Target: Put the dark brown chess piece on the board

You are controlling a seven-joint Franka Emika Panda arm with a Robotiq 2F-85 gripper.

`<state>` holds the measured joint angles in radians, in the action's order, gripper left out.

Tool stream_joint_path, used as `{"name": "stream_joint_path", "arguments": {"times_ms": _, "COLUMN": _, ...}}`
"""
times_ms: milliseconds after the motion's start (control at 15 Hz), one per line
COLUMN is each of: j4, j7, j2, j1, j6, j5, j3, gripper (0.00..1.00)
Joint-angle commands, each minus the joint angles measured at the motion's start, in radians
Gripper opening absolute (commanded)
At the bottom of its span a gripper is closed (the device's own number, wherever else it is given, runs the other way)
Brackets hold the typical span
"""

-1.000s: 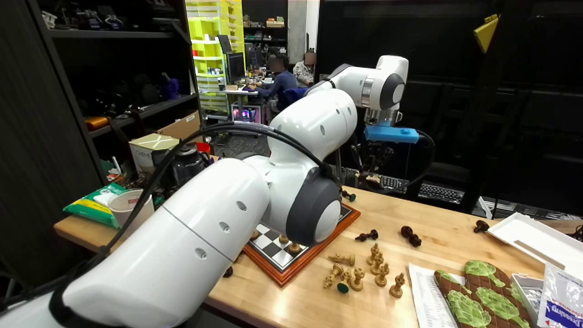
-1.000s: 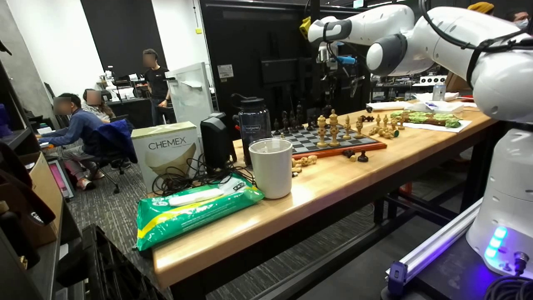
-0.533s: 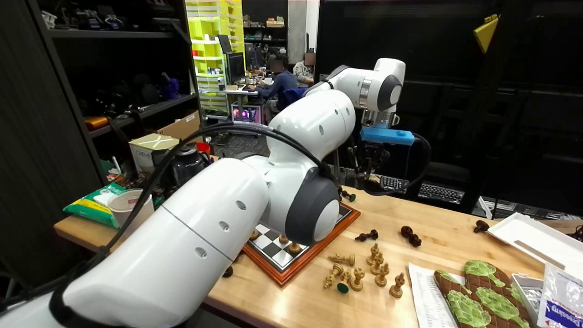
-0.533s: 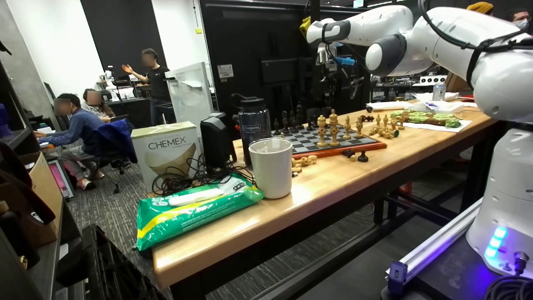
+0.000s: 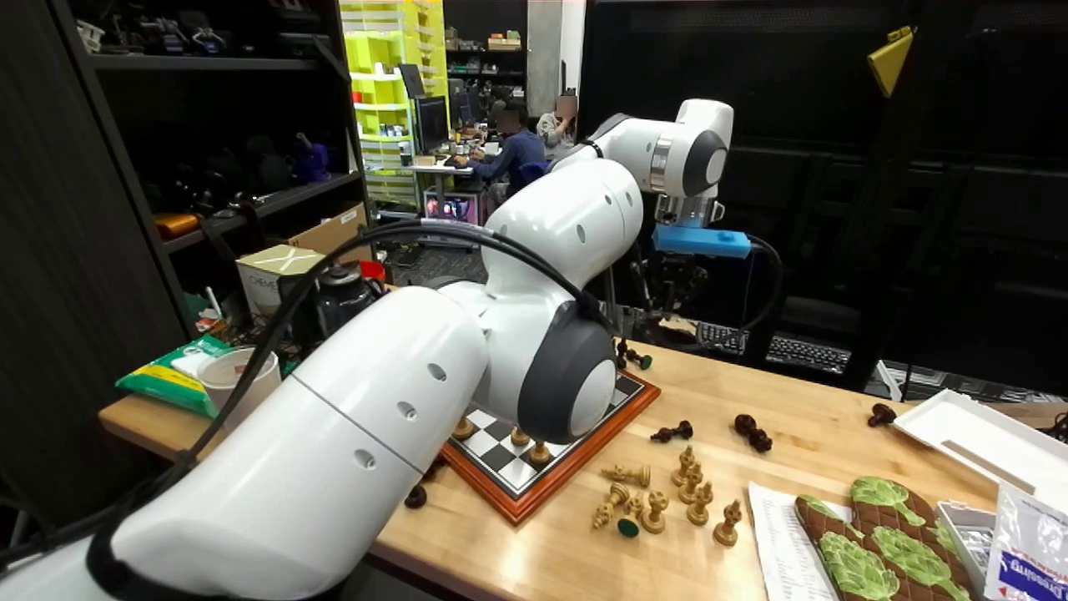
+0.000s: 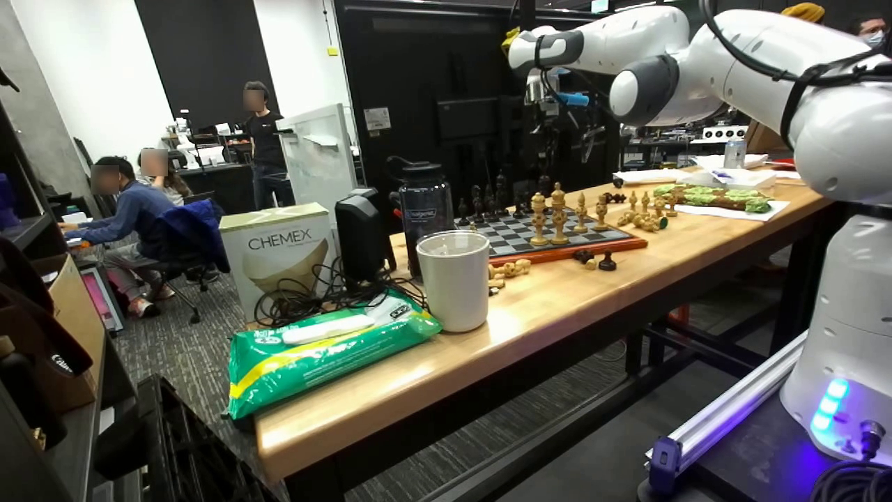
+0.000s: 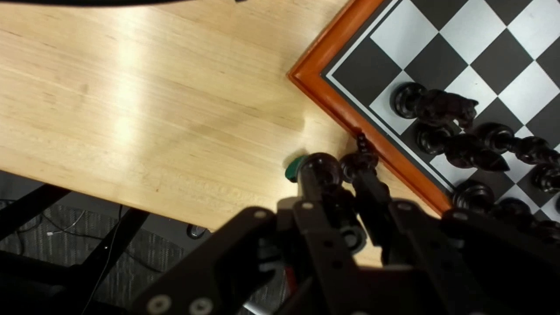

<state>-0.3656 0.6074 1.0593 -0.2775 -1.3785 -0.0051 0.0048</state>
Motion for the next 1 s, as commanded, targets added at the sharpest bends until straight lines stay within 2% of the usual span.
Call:
{"name": "stream_joint_path", "arguments": {"times_ms": 0, "j4": -0.013, "j7": -0.002, "j2": -0.032, "j1": 0.015, "j6": 0.011, "j5": -0.01, "j3": -0.006, "gripper": 0.07}}
{"name": "stream_joint_path", "arguments": {"times_ms": 200, "j4": -0.014, "j7": 0.006, "j2": -0.043, "j1": 0.021, "j6": 0.016, "j5": -0.011, "j3": -0.006, "gripper": 0.07}}
{"name": "stream_joint_path", "arguments": {"times_ms": 267, "j4": -0.018, "j7": 0.0, "j2": -0.024, "j1": 0.014, "j6": -0.005, "j5": -0.001, "j3": 0.001, "gripper": 0.27}}
{"name": "stream_joint_path", "arguments": {"times_ms": 933, "j4": -0.018, "j7": 0.0, "j2": -0.029, "j1": 0.015, "j6": -0.005, "j5": -0.001, "j3": 0.001, "gripper": 0.27}}
